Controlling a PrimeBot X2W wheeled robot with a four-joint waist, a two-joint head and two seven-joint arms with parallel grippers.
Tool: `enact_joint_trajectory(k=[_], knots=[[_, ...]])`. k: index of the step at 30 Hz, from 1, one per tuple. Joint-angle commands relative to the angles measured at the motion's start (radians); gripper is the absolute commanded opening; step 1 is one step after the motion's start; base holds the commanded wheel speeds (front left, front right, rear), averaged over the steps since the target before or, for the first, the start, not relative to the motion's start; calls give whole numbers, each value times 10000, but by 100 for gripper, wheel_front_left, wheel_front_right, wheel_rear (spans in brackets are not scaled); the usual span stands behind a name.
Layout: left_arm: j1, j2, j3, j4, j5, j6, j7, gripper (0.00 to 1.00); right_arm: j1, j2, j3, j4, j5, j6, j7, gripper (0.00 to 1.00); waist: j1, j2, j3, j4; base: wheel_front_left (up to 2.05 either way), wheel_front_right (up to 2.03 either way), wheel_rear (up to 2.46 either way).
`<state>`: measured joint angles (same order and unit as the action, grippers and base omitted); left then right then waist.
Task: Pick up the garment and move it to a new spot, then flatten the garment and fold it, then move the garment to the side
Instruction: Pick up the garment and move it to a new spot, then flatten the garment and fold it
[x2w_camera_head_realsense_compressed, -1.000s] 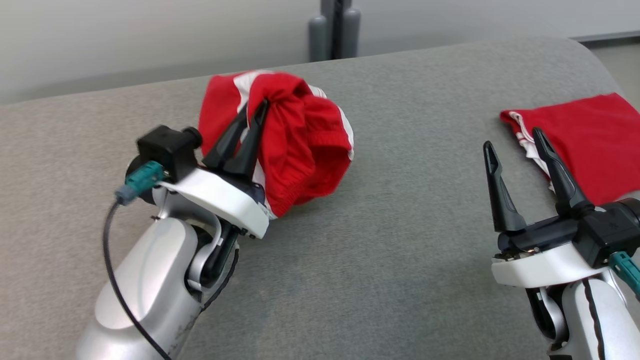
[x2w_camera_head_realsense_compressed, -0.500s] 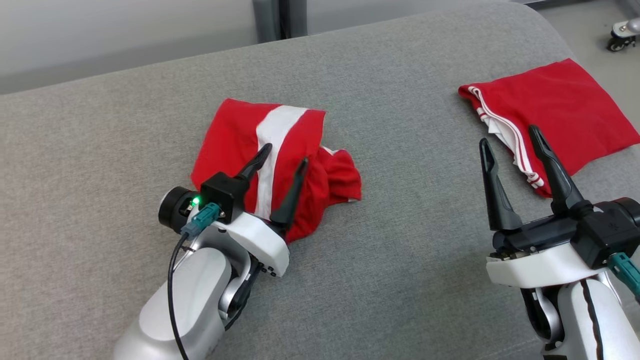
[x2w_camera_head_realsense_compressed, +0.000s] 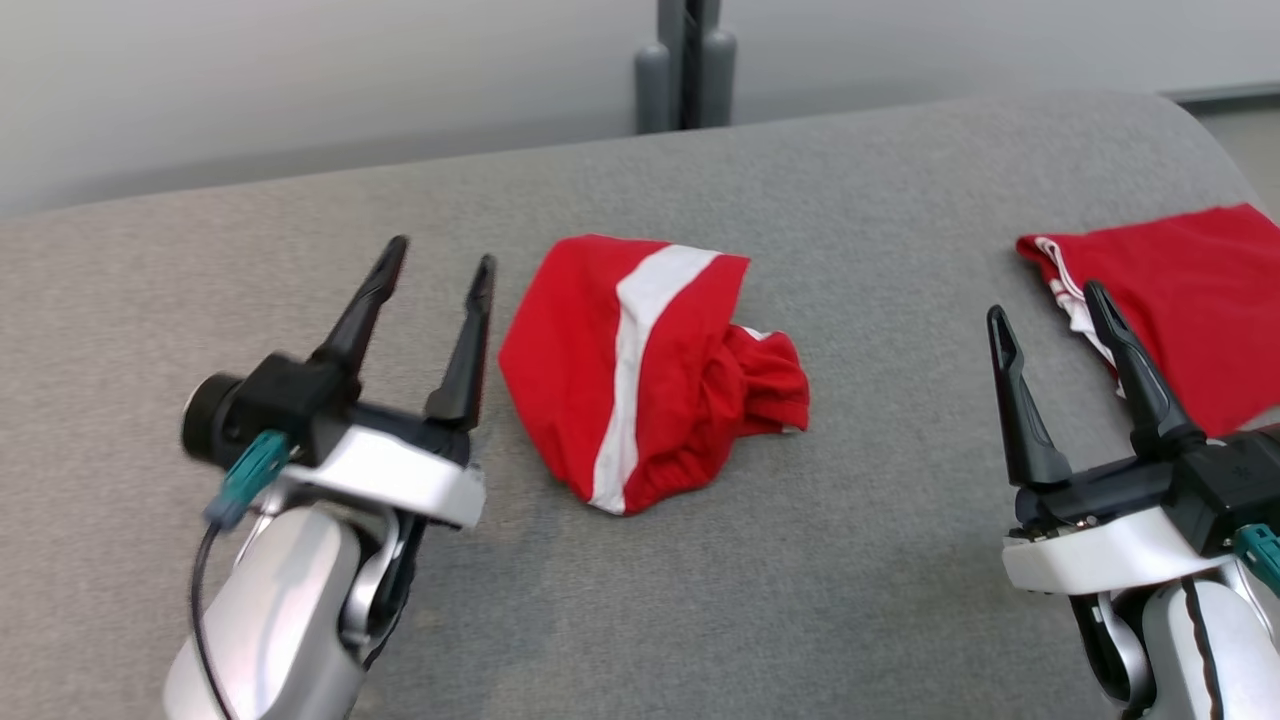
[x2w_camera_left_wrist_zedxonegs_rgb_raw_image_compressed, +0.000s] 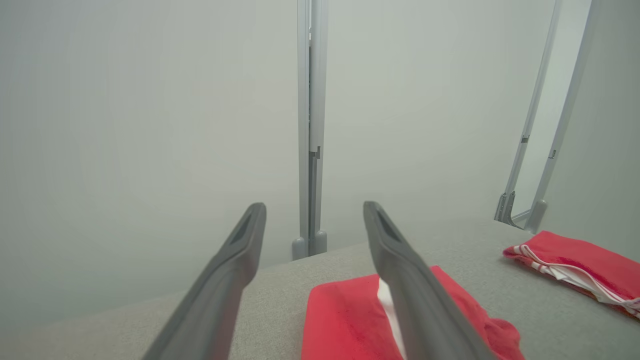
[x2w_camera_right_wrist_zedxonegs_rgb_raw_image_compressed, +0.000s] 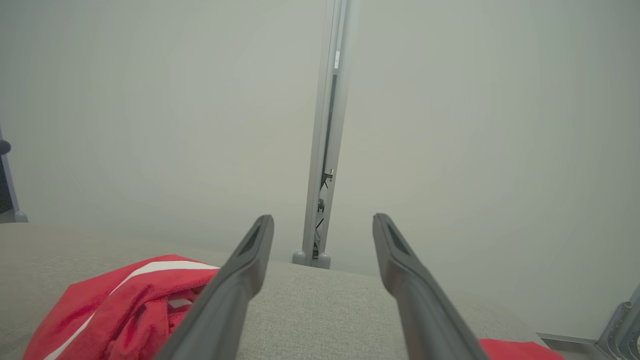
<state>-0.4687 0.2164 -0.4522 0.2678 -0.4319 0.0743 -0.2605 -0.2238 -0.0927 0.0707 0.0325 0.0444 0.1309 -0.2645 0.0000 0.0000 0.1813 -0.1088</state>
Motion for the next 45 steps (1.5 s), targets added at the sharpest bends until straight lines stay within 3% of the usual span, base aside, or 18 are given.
enact_joint_trajectory(k=[1,7,10,20,34,45], knots=[[477,118,385,-397,166,129,-42,100,170,-121,-21,25,-9,-3,-8,100,0,0,-415,426,0,0,0],[2006,134,1366,-1371,1010,106,-37,100,571,-303,-76,19,57,-3,-8,100,0,0,-761,903,0,0,0],[2856,-244,1964,-1713,1417,108,-38,100,809,-328,-30,27,1,-3,-10,100,0,0,-900,1069,0,0,0],[3977,-1234,3212,-2026,2281,-466,-39,100,1057,-208,-19,134,92,-3,-8,100,0,0,-1063,1275,0,0,0],[3894,-1607,3719,-1796,2818,-862,-39,100,910,-140,109,271,115,-3,-8,100,0,0,-1093,1441,0,0,0],[3965,-1640,3626,-1806,2635,-756,-39,100,881,-141,135,263,156,-3,-8,100,0,0,-1083,1510,0,0,0]])
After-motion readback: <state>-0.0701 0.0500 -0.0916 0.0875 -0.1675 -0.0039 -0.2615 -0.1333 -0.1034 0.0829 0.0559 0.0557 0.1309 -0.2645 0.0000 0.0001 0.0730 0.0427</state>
